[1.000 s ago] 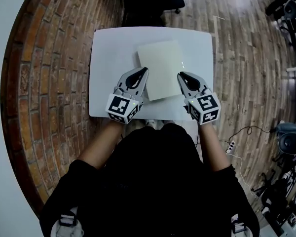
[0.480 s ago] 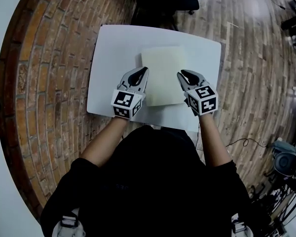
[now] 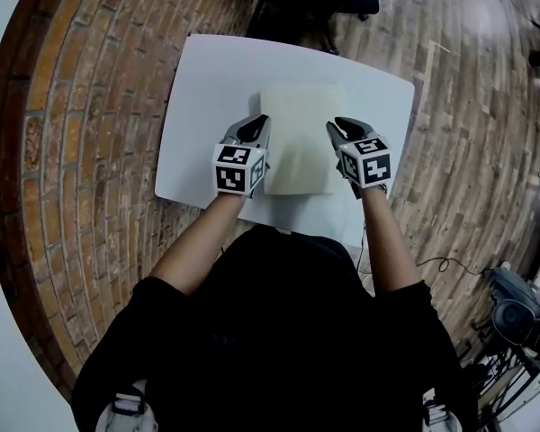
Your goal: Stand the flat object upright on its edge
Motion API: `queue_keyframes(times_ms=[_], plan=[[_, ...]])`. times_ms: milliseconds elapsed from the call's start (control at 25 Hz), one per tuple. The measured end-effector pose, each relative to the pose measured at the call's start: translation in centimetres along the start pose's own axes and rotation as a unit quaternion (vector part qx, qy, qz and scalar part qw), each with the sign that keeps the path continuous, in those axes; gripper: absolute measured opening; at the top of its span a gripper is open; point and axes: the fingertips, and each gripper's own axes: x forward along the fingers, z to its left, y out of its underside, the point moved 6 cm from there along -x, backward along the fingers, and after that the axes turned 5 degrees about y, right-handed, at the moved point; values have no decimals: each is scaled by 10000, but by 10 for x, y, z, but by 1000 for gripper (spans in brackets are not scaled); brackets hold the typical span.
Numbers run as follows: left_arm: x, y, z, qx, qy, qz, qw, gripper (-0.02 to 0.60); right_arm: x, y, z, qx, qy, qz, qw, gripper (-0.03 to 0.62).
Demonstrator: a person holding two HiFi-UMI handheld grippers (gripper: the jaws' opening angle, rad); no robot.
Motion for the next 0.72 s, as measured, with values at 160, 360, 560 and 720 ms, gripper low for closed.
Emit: queue_keyframes(times_ms=[160,360,560,720], plan=[[14,14,11,-365,-136,297,9988,21,19,10,-14,92,23,322,9994,99],[27,30,26,-726,-405,570,9949,23,38,23,-35,267,174,726,9969,129],[41,48,41,-1040,-559,917,9888,73,57,30,-52,508,367,1015,9929,163],[53,57,47,-1236,-607,1218,9830,122,72,37,-60,778,411,1300,9876,175]])
